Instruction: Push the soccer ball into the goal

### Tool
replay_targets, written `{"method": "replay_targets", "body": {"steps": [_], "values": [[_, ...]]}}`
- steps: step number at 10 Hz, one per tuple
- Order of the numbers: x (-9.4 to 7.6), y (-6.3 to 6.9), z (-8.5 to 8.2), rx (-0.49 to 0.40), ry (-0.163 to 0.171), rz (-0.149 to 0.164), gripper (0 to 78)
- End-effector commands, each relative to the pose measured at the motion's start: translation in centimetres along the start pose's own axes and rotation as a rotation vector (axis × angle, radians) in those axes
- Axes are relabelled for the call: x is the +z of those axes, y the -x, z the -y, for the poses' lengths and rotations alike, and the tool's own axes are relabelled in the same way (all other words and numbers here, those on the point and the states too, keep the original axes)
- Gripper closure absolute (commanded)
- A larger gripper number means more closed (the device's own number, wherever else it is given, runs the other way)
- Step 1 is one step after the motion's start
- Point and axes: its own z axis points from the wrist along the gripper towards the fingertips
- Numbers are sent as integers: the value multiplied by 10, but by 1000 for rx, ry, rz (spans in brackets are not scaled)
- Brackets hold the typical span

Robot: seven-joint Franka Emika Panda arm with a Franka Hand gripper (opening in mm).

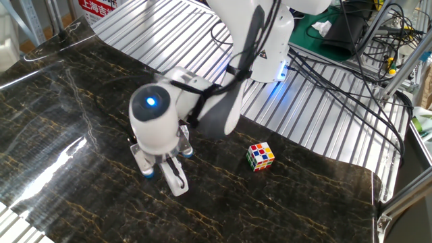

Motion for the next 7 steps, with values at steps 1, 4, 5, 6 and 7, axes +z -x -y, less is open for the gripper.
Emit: {"method": "replay_targets", "body": {"steps": [1, 4, 5, 6, 7], "values": [[-10, 8, -26, 286, 450, -30, 776], [4, -14, -26, 297, 406, -20, 776], [7, -17, -22, 321, 407, -29, 776], [9, -16, -19, 315, 391, -28, 776], [10, -16, -18, 305, 350, -23, 776]]}}
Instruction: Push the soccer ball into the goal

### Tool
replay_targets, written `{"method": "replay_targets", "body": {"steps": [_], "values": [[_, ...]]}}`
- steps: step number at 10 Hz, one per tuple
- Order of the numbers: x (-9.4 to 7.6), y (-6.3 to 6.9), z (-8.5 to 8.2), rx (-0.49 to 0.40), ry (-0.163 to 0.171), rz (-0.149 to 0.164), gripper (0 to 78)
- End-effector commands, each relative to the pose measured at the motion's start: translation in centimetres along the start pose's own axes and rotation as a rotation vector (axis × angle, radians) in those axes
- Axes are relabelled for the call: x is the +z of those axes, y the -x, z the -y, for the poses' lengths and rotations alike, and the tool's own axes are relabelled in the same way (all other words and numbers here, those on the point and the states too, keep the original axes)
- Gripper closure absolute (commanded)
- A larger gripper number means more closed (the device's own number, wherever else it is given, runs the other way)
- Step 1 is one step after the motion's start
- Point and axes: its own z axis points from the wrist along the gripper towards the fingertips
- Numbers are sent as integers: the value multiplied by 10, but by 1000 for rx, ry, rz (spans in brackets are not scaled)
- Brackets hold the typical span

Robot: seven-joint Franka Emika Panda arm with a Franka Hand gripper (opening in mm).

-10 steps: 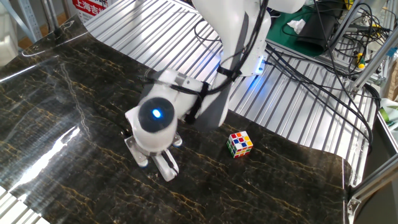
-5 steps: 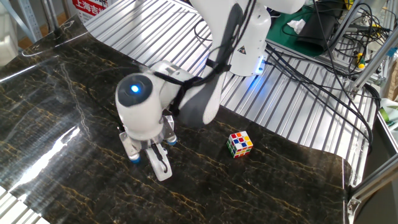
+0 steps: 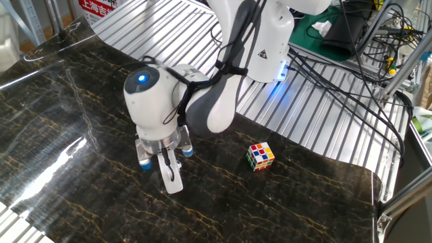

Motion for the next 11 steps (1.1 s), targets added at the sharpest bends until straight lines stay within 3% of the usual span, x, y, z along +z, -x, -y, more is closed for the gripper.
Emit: {"method": "replay_targets", "body": {"steps": [1, 4, 5, 7, 9, 11], "values": [[6, -6, 3, 50, -25, 32, 776], [6, -6, 3, 44, -42, 39, 776], [6, -5, 3, 57, -120, 54, 776], [6, -5, 3, 31, -197, 62, 776], [6, -5, 3, 21, -225, 35, 776], [6, -5, 3, 39, -262, 45, 776]]}}
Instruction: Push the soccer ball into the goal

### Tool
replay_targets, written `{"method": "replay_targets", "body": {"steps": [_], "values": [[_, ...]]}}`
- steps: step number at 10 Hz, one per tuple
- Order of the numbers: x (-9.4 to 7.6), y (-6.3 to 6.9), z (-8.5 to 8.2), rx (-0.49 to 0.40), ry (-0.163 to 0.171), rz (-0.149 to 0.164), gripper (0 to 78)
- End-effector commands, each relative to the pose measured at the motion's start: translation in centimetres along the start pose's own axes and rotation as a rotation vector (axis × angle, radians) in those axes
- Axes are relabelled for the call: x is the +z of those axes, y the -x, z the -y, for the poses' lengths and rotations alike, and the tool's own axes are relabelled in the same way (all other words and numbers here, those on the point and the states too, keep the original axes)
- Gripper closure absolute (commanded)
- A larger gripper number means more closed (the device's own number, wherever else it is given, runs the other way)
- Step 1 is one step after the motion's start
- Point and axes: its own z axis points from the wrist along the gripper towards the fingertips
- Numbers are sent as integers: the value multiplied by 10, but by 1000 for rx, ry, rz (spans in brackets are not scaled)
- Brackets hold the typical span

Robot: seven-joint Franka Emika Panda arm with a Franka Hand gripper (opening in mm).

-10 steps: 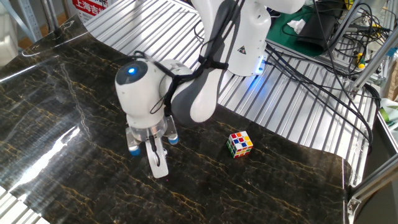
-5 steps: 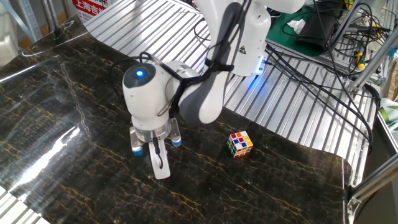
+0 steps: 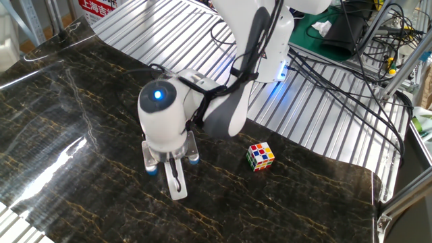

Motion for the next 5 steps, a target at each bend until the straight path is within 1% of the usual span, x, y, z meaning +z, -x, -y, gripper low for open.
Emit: {"method": "replay_targets", "body": {"steps": [1, 2, 3, 4, 5], "values": [[-1, 1, -1, -6, -62, 7, 776], [-1, 1, -1, -27, -88, 11, 776], [-1, 1, -1, -61, -96, 4, 776], [-1, 1, -1, -78, -94, -1, 776], [-1, 1, -1, -87, -79, -13, 776]]}}
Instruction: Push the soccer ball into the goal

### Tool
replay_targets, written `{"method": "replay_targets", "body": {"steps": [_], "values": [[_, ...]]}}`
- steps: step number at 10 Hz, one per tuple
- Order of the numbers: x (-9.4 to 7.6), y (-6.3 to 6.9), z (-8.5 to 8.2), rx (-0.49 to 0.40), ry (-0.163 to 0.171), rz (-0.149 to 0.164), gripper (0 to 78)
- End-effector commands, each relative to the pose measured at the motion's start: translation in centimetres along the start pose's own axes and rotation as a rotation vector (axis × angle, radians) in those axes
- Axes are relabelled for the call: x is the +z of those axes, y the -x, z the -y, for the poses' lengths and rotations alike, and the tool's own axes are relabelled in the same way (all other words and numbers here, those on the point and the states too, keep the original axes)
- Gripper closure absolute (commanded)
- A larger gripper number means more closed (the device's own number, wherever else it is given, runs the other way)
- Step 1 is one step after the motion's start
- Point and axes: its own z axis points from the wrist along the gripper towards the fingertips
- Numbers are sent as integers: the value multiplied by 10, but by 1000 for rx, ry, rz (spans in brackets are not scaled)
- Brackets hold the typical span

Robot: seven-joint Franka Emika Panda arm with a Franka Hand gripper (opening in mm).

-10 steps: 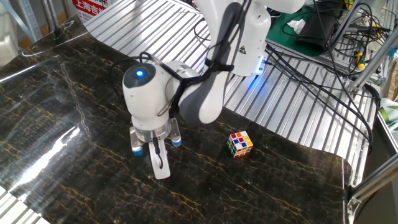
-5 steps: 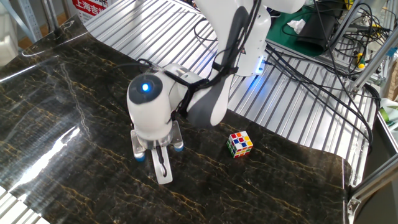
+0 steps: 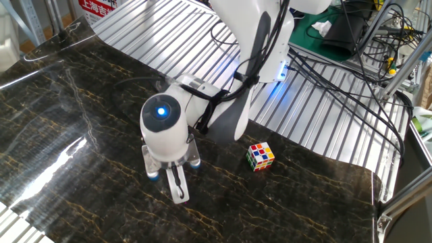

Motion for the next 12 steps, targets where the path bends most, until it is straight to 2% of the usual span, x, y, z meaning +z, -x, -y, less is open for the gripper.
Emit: {"method": "replay_targets", "body": {"steps": [1, 3, 5, 6, 7, 8, 9, 10, 12], "values": [[-1, 1, 0, -41, 53, -34, 776], [-1, 1, 0, 29, 137, -57, 776], [-1, 1, 0, 122, 172, -53, 776], [-1, 1, 0, 124, 174, -52, 776], [-1, 1, 0, 123, 202, -46, 776], [-1, 1, 0, 120, 224, -57, 776], [-1, 1, 0, 121, 224, -58, 776], [1, 0, 1, 127, 202, -62, 776], [11, -1, 12, 101, 170, -36, 776]]}}
